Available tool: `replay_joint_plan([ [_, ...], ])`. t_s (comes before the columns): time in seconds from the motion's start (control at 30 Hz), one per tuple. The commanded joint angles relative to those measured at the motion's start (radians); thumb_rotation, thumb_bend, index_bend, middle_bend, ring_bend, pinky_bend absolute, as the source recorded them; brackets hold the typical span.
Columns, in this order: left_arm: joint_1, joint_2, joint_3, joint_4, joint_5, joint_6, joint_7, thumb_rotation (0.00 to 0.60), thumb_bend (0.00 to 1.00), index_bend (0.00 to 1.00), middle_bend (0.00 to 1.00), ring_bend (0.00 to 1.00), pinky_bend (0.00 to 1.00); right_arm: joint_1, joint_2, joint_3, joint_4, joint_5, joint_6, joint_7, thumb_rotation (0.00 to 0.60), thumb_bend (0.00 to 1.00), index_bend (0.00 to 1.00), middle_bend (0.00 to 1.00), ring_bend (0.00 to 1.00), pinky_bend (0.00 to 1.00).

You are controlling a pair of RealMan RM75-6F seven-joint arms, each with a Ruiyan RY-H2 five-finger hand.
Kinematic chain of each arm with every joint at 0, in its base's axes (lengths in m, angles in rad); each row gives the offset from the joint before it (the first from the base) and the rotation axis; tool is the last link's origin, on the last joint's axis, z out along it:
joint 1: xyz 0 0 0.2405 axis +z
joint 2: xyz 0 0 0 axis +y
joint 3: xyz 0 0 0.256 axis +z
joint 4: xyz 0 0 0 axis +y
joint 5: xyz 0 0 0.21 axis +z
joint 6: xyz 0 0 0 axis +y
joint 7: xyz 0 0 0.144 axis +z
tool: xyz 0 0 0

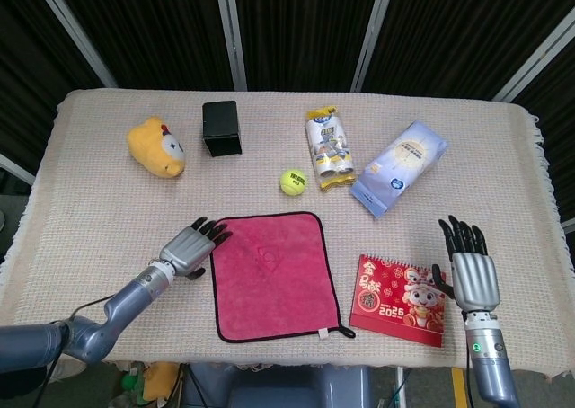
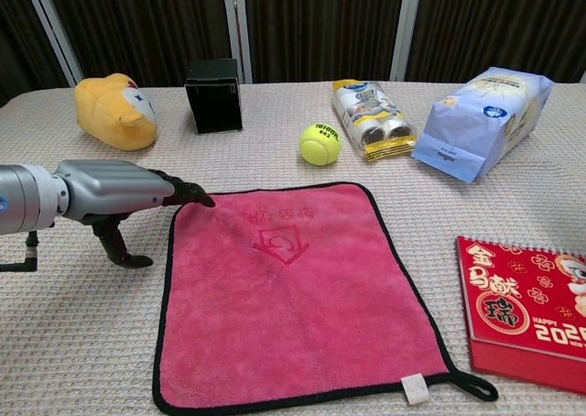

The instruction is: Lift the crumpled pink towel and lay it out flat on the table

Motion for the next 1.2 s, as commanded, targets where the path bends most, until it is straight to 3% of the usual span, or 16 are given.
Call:
replay_joint_plan([
  [0.03, 0.027, 0.013, -0.008, -0.028, 0.033, 0.041, -0.035, 0.6, 0.14, 0.0, 0.0, 0.0, 0.0, 0.0, 0.002, -0.002, -0.002, -0.003, -0.002, 0.002, 0.6, 0.47, 0.0, 0.01, 0.0, 0.0],
  [0.23, 0.144, 0.037, 0.0, -0.102, 0.115, 0.224, -0.117, 0.6, 0.05, 0.0, 0.0, 0.0, 0.0, 0.003, 0.011, -0.015, 0.001, -0.027, -0.009, 0.013, 0.6, 0.47, 0.0, 0.01, 0.0, 0.0],
  [0.67, 0.485, 0.069, 0.124, -0.188, 0.366, 0.7, -0.208, 0.6, 0.01, 0.0, 0.0, 0.0, 0.0, -0.011, 0.01, -0.075, 0.058, -0.141, 0.018, 0.061, 0.6, 0.39, 0.0, 0.0, 0.0, 0.0],
  [0.87, 0.591, 0.068, 0.165, -0.139, 0.47, 0.819, -0.222, 0.6, 0.01, 0.0, 0.0, 0.0, 0.0, -0.047, 0.006, -0.111, 0.111, -0.187, 0.065, 0.106, 0.6, 0.39, 0.0, 0.0, 0.0, 0.0],
  [1.2, 0.707, 0.116, 0.172, -0.07, 0.503, 0.915, -0.284, 0.6, 0.01, 0.0, 0.0, 0.0, 0.0, -0.089, -0.002, -0.151, 0.139, -0.262, 0.133, 0.138, 0.6, 0.39, 0.0, 0.0, 0.0, 0.0],
])
